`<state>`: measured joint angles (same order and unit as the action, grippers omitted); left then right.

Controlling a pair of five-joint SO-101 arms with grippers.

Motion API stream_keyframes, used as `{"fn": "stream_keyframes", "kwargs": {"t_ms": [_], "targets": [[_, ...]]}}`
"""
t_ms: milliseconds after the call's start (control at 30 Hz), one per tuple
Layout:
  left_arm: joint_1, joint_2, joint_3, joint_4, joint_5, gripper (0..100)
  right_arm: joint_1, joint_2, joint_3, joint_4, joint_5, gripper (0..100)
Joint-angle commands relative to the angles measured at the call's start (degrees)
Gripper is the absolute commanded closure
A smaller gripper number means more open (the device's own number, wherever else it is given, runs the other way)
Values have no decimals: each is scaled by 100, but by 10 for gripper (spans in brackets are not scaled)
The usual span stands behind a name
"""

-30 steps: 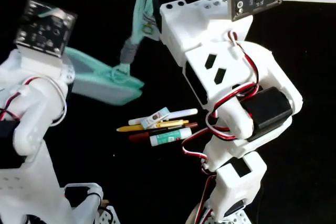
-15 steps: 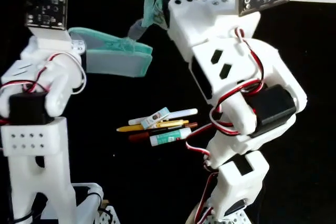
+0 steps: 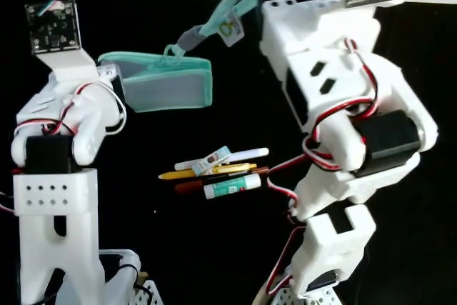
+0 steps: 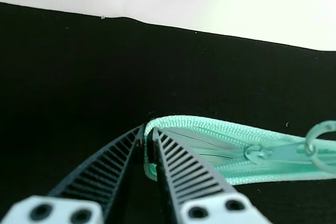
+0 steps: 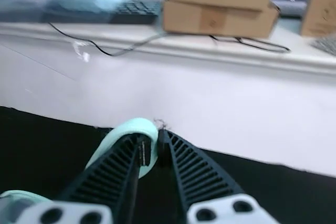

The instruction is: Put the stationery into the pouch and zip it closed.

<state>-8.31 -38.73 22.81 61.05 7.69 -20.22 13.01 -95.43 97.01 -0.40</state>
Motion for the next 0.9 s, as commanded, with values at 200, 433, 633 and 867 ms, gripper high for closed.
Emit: {"fn": "stream_keyframes", "kwargs": {"t_ms": [200,433,633,867], "targets": [[-4,22,154,167,158,993,593,-13,-303,382,-35,984],[48,22,198,519,141,993,1165,-13,-286,400,-35,984],[48,22,189,519,141,993,1464,-22,154,400,-35,980],[48,22,189,510,141,993,1473,-4,338,400,-35,979]]}}
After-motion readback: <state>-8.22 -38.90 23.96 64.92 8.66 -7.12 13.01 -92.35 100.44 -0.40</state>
